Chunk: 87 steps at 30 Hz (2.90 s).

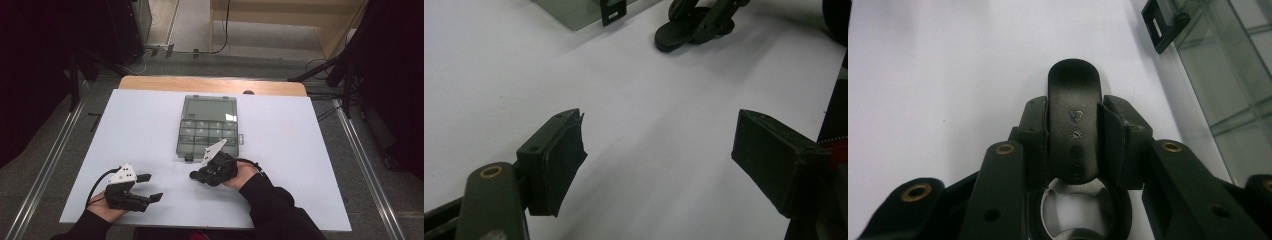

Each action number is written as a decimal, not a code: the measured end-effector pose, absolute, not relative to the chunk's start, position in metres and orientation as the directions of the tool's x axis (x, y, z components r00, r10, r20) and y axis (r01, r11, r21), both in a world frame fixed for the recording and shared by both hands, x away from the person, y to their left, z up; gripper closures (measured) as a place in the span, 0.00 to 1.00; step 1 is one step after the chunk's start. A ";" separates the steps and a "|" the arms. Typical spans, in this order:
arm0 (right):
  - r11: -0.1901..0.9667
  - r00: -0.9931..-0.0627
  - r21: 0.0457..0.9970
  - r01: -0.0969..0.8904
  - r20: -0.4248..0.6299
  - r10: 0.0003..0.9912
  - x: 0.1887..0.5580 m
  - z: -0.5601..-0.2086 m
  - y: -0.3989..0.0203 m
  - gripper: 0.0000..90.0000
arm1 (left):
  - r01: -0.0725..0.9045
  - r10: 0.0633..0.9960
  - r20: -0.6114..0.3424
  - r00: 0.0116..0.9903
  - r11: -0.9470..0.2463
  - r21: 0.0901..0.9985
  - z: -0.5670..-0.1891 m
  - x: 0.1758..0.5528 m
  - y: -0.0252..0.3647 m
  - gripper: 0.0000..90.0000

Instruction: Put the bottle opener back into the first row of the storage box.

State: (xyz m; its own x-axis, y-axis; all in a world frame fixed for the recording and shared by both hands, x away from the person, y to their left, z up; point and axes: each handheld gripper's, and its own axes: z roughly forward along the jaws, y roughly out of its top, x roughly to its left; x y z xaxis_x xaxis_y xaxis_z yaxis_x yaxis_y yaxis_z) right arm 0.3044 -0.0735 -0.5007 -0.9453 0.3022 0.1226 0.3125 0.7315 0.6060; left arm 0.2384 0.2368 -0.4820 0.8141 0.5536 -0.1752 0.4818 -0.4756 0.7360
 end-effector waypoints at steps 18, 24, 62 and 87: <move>0.704 -0.927 0.610 0.362 0.161 0.338 0.306 -0.490 -0.083 0.73 | 0.481 0.554 -0.173 0.814 -0.477 0.736 -0.482 0.239 0.237 0.23; 0.686 -0.914 0.609 0.398 0.201 0.352 0.306 -0.484 -0.085 0.73 | 0.483 0.552 -0.177 0.814 -0.477 0.734 -0.481 0.238 0.237 0.23; 0.592 -0.834 0.599 0.539 0.282 0.475 0.300 -0.446 -0.114 0.73 | 0.491 0.555 -0.190 0.810 -0.466 0.736 -0.481 0.239 0.237 0.23; 0.553 -0.783 0.588 0.590 0.250 0.570 0.323 -0.435 -0.113 0.73 | 0.487 0.550 -0.187 0.814 -0.470 0.736 -0.481 0.239 0.237 0.23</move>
